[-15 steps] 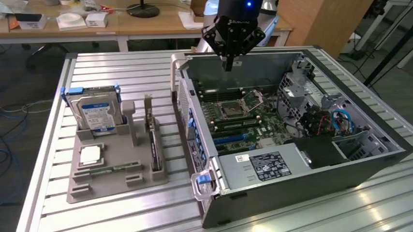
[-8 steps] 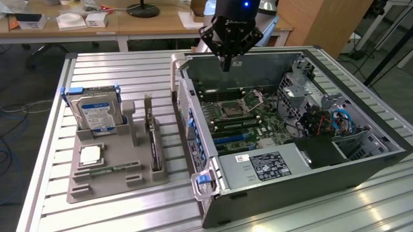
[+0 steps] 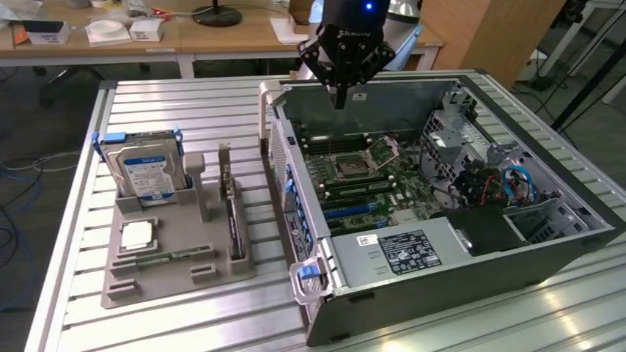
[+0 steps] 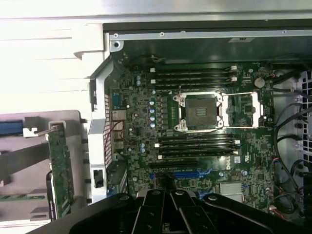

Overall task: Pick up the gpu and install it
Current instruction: 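Reach for the gpu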

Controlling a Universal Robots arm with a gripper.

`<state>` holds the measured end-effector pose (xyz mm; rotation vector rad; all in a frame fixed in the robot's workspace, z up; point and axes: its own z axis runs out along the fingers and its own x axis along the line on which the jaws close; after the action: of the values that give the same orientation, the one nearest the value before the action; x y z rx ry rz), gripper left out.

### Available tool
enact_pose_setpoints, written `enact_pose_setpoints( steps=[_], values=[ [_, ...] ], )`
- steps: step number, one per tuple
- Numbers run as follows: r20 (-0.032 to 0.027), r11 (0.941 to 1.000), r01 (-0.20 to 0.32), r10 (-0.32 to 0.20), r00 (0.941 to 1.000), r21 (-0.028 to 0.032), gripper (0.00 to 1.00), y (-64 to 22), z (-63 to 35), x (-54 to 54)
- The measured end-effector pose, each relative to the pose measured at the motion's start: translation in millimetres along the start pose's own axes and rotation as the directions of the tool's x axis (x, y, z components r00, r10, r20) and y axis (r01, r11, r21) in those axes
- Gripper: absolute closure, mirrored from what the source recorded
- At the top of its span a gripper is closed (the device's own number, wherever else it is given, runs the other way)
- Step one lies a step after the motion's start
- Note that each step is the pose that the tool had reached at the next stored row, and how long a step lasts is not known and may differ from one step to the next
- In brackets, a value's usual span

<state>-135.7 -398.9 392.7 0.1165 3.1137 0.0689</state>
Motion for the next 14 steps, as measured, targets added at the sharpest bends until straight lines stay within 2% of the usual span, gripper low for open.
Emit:
enact_pose_setpoints(
  steps=[14],
  values=[
    [0.0000,1.0000,0.000,0.000,1.0000,0.0000,0.89,-0.9,0.1,11.7]
  ],
)
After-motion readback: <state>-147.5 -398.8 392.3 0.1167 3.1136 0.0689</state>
